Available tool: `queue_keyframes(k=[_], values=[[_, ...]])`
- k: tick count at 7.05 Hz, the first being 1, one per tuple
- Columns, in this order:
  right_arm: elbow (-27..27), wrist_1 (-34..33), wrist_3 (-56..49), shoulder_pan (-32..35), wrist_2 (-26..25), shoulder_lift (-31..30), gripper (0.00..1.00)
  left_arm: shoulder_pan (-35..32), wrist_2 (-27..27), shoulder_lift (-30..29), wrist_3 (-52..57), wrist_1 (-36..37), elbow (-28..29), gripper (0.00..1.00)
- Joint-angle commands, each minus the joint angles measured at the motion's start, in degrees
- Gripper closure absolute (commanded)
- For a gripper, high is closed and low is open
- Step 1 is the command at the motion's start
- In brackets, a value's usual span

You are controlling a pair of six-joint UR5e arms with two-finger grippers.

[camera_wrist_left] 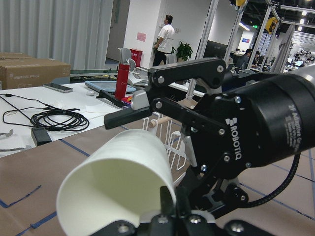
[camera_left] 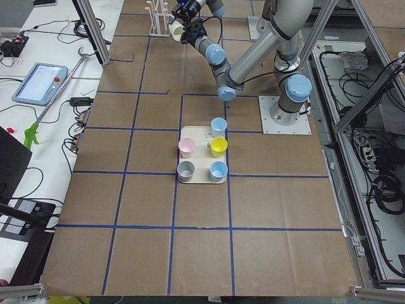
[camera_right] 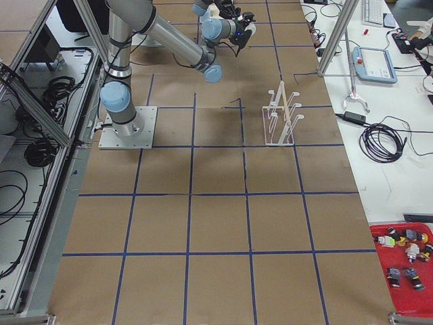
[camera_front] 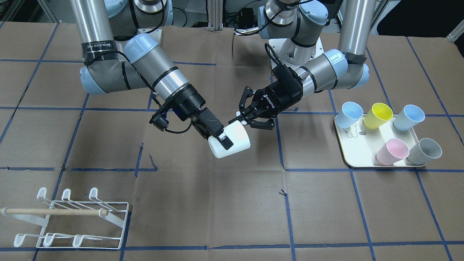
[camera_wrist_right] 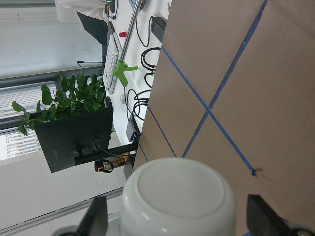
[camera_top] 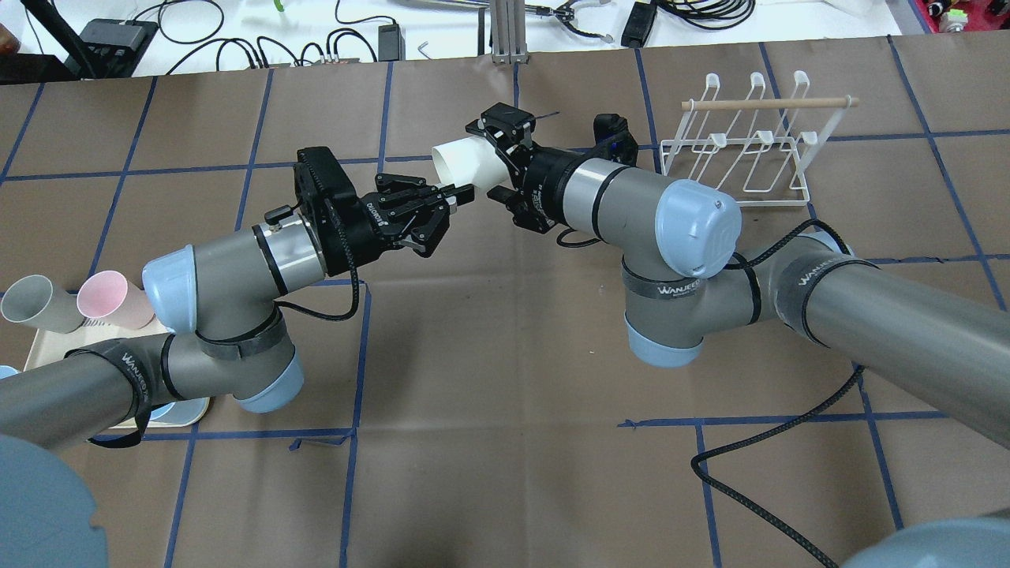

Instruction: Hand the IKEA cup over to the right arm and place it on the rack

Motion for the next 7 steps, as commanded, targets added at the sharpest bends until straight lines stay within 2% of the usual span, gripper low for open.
queue_keyframes(k=[1,2,5,7], values=[[-0.51,0.05,0.10,0.44,-0.05,0.13,0.01,-0.01,-0.01,0.03,0.00,0.00,0.00,0.93],[-0.51,0.05,0.10,0.53,-0.05,0.30,0.01,-0.01,-0.01,0.03,0.00,0.00,0.00,0.93],[-0.42,0.05,-0.16,0.45,0.47,0.74,0.26,-0.10,-0.01,0.12,-0.61,0.00,0.09,0.93],[-0.51,0.05,-0.34,0.45,0.65,0.65,0.47,-0.10,0.08,-0.05,-2.27,1.66,0.18,0.88]])
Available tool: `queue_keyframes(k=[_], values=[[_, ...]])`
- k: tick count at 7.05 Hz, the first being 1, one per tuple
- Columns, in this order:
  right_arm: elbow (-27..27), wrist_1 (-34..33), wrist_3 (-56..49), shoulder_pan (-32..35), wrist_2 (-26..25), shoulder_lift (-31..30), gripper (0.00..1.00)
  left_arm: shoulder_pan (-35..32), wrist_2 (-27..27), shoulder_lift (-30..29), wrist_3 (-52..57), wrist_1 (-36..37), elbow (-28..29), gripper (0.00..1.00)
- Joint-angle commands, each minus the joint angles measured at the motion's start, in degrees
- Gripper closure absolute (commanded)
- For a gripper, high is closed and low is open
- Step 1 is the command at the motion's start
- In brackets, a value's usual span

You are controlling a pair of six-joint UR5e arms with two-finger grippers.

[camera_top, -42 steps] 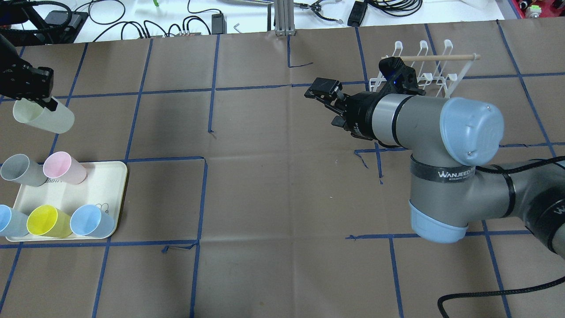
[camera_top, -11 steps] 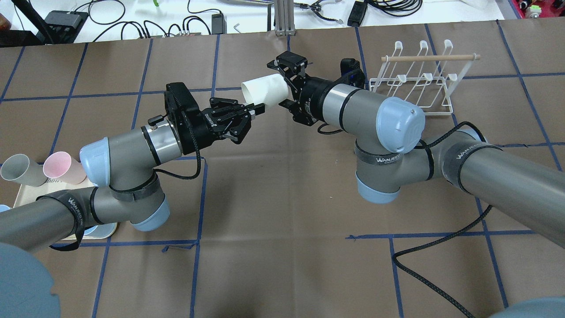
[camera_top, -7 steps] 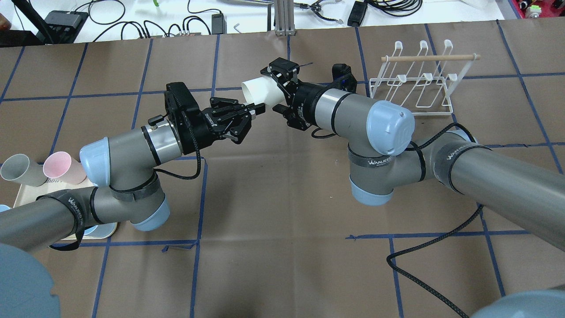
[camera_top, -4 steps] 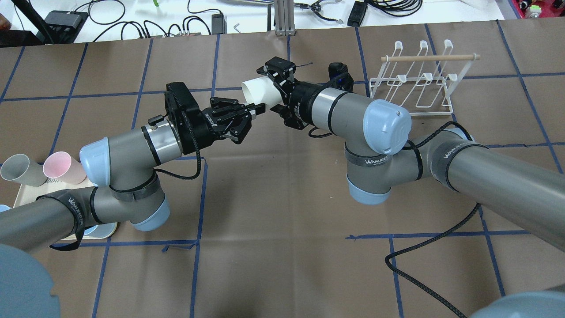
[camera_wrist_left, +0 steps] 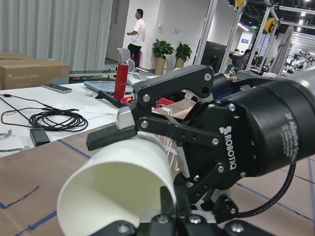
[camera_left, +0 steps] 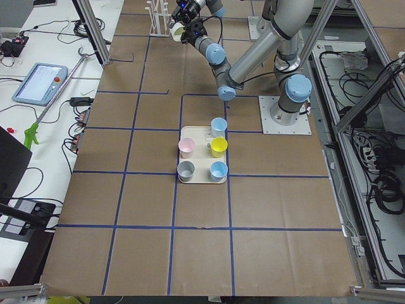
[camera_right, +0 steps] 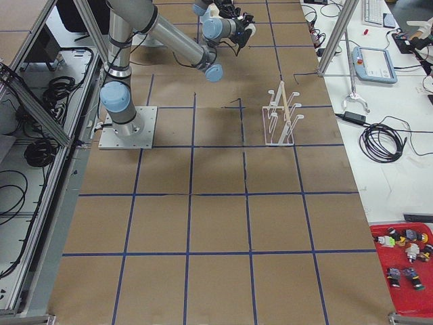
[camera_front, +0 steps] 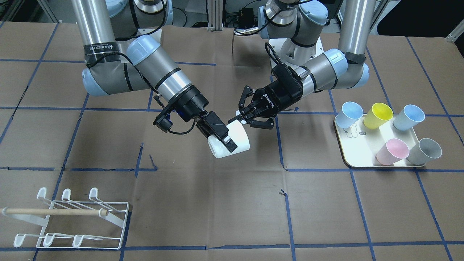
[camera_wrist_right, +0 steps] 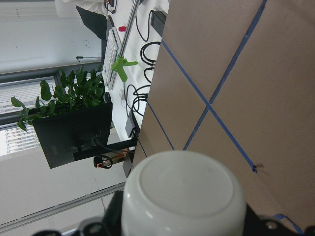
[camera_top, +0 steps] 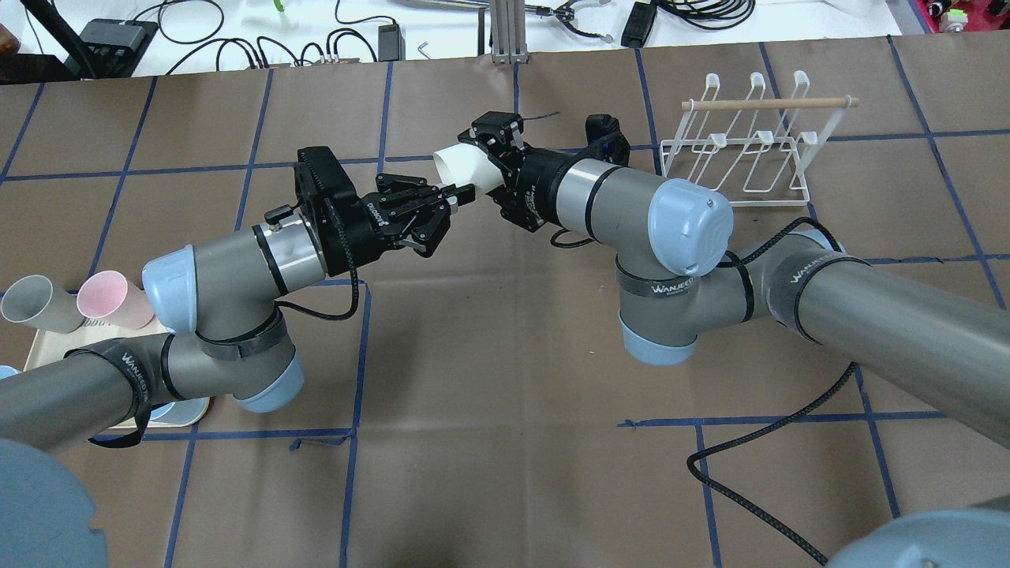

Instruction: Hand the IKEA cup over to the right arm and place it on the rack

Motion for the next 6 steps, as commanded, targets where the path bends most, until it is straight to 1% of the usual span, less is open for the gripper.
queue_keyframes(k=[1,2,3,4,5,6], values=[[-0.06,0.14,0.07,0.02,0.20,-0.04,0.50,0.00,0.24,-0.31,-4.72,4.34,0.18,0.88],[-0.06,0.14,0.07,0.02,0.11,-0.04,0.51,0.09,0.24,-0.31,-6.06,5.07,0.44,0.80],[-0.06,0.23,0.07,0.02,0.11,-0.12,0.52,0.18,0.33,-0.31,-6.16,5.16,0.53,0.61],[-0.06,0.23,0.16,0.02,0.02,-0.21,0.53,0.27,0.33,-0.23,-6.16,5.16,0.62,0.38],[-0.06,0.23,0.16,0.02,-0.15,-0.30,0.57,0.27,0.33,-0.23,-6.25,5.08,0.62,0.23],[-0.14,0.23,0.16,0.02,-0.15,-0.30,0.58,0.27,0.33,-0.23,-6.86,5.08,0.70,0.13]])
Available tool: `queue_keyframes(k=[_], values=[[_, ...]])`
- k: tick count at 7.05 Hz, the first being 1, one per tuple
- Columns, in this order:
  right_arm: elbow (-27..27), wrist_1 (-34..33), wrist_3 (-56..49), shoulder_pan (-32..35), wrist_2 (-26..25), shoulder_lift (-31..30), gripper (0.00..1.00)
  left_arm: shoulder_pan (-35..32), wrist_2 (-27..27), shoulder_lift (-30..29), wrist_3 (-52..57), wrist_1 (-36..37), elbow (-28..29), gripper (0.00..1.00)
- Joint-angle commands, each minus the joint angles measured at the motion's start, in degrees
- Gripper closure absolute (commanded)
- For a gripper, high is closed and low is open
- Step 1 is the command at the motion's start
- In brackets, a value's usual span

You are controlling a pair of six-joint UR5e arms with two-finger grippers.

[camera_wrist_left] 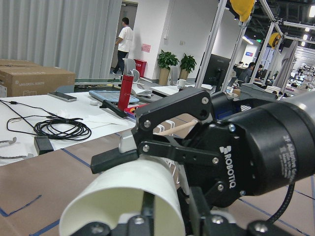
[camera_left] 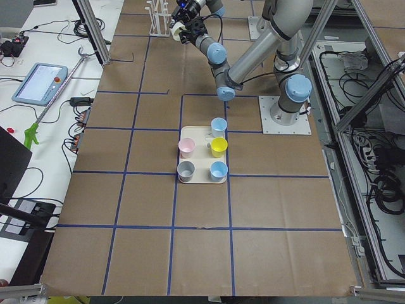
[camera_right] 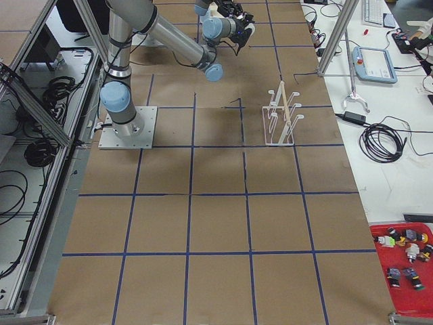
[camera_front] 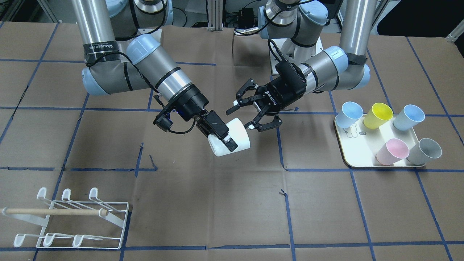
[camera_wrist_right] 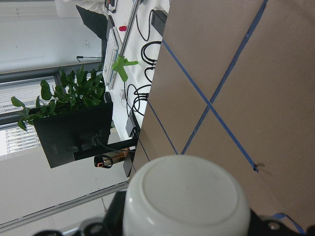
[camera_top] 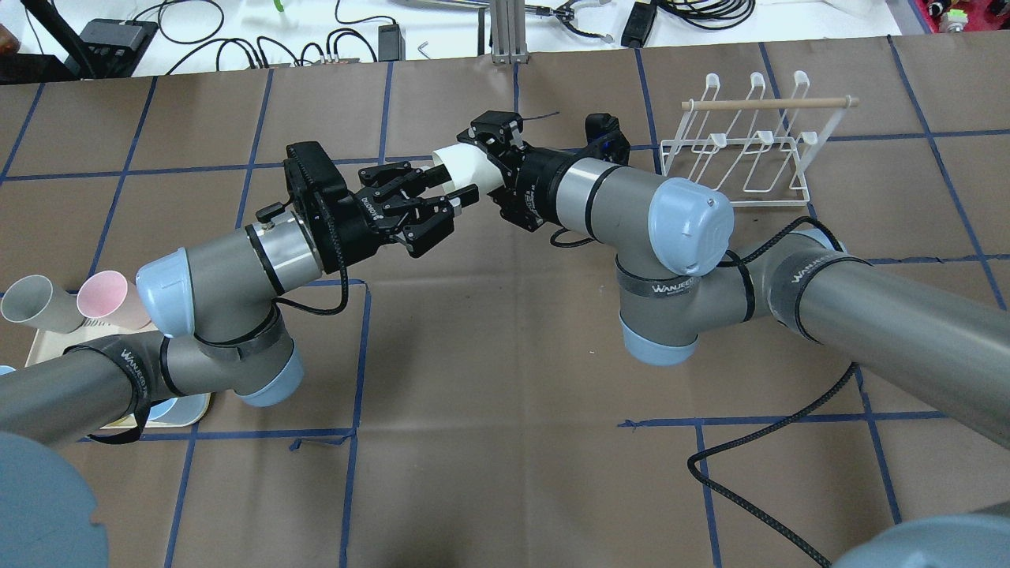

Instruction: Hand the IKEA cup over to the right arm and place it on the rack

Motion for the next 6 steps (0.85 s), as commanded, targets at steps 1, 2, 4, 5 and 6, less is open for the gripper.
queue_keyframes(k=[1,2,4,5,6], values=[[-0.15,0.01,-0.34,-0.09,-0.33,-0.05,0.61,0.11,-0.08,0.36,-0.77,-0.09,0.17,0.04],[-0.50,0.01,-0.69,-0.79,-0.59,-0.05,0.66,0.63,0.61,0.97,-0.77,-0.35,0.34,0.02],[-4.70,0.18,-9.33,-5.85,-0.77,0.12,0.73,3.69,6.85,1.16,-0.77,-0.62,-0.01,0.01],[-5.24,0.18,-16.96,-8.94,-2.43,0.04,0.73,5.80,6.86,1.94,-0.77,-2.27,-0.01,0.01],[-5.42,0.18,-25.91,-11.75,-3.66,-0.14,0.75,6.08,9.56,2.99,-0.77,-6.20,0.43,0.01]])
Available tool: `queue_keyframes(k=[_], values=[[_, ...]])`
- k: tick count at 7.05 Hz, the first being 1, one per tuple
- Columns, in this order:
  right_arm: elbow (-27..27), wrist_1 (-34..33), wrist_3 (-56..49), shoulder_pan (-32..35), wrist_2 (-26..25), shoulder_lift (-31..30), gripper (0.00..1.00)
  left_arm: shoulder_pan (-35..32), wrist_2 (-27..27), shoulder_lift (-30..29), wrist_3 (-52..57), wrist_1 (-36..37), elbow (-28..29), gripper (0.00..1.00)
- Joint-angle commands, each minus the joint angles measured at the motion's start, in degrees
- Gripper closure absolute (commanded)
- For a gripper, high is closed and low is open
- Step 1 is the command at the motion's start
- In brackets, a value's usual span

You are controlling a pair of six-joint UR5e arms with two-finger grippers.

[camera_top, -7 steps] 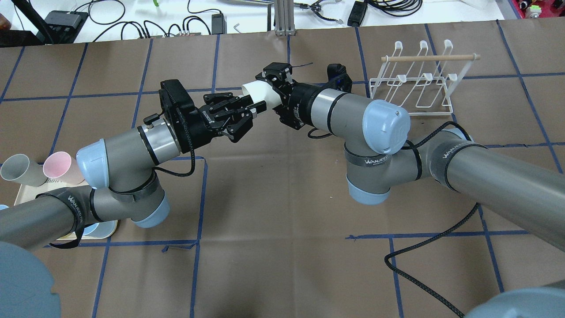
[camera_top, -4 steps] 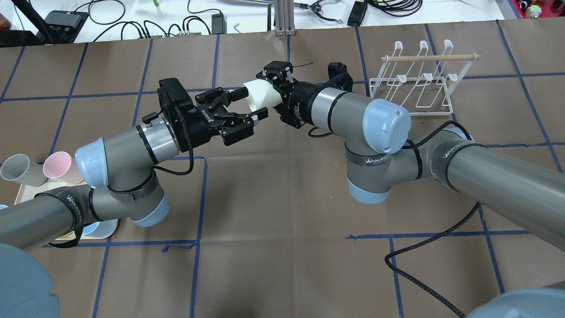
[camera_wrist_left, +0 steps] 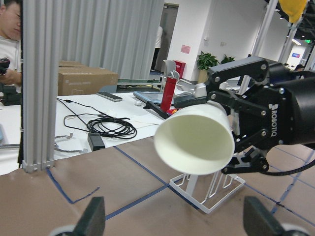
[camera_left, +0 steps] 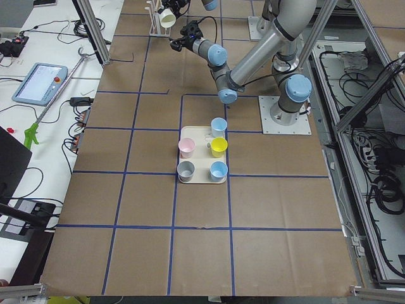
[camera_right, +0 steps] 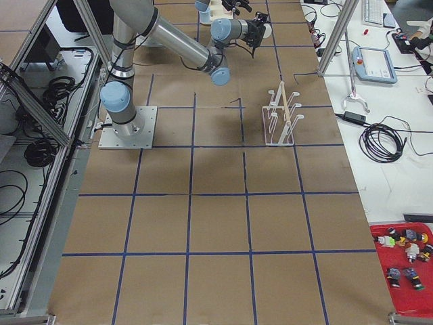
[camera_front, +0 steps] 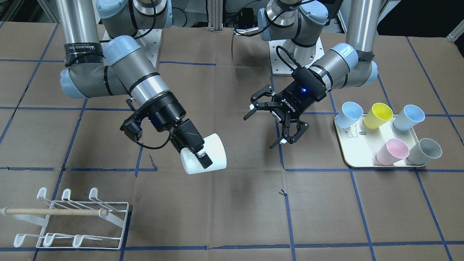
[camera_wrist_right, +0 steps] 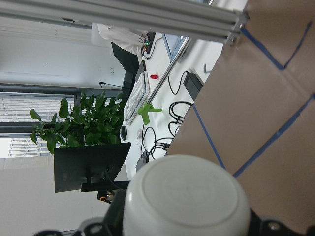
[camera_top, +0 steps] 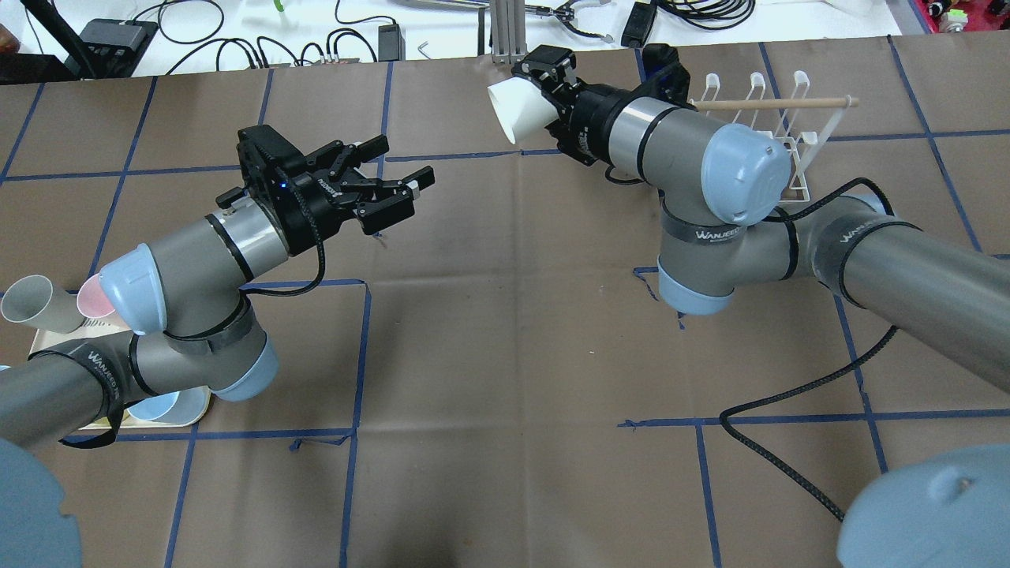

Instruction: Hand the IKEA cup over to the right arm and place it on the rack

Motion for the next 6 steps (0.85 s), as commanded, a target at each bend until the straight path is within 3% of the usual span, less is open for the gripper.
queue_keyframes(k=[1,2,3,4,6], values=[[-1.35,0.02,-18.68,-5.28,-4.77,-0.06,0.83,1.00,8.44,2.76,0.00,-8.47,0.92,0.01],[-2.92,0.11,-30.86,-5.47,-10.55,0.12,0.83,1.00,12.07,4.52,0.00,-16.00,4.14,0.01],[-4.42,0.02,-45.34,-5.99,-15.74,1.25,0.83,0.39,19.50,4.79,0.00,-24.43,9.31,0.01],[-5.91,-0.16,-55.41,-7.56,-18.75,3.44,0.83,0.21,23.49,4.88,0.00,-32.96,14.06,0.01],[-11.00,-0.25,-64.53,-11.51,-18.69,8.10,0.83,-0.31,32.63,6.20,0.00,-49.65,19.88,0.01]])
